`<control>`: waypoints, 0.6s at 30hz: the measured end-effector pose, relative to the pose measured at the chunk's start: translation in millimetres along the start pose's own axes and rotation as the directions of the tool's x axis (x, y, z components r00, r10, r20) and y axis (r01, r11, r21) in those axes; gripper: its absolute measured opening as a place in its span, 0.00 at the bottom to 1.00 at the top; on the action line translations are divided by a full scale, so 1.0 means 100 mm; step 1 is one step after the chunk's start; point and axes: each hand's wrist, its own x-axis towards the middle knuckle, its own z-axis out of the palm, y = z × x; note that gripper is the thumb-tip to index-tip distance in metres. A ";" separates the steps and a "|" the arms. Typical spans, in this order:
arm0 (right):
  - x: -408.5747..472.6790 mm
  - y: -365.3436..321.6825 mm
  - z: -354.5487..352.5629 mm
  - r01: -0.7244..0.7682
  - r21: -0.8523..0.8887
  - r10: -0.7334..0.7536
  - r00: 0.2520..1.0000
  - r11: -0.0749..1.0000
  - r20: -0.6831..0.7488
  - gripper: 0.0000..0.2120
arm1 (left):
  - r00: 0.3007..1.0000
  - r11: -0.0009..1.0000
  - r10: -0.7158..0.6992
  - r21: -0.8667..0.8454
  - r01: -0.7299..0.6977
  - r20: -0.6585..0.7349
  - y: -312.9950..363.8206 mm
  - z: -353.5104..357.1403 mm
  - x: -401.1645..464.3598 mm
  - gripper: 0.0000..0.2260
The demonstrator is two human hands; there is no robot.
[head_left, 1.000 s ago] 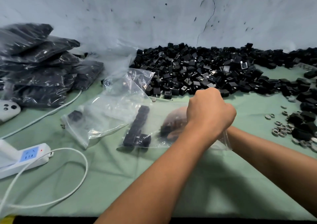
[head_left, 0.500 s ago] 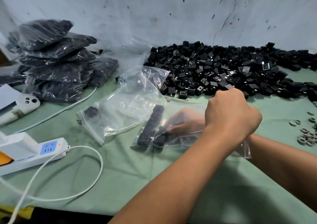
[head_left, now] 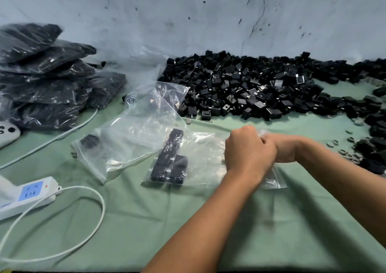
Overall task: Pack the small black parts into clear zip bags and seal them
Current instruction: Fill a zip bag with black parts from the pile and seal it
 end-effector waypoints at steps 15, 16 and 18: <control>0.42 -0.12 -0.58 -0.299 -0.700 -0.502 0.523 0.648 -0.688 0.21 | 0.997 0.997 -0.073 0.013 0.072 0.041 -0.48 0.50 -0.14 0.08; 0.45 -0.14 -0.58 -0.327 -0.705 -0.479 0.552 0.629 -0.683 0.23 | 0.997 0.997 -0.072 0.005 0.072 0.042 -0.48 0.50 -0.14 0.08; 0.48 -0.14 -0.56 -0.331 -0.723 -0.493 0.557 0.606 -0.668 0.20 | 0.997 0.997 -0.072 -0.004 0.072 0.038 -0.49 0.48 -0.14 0.08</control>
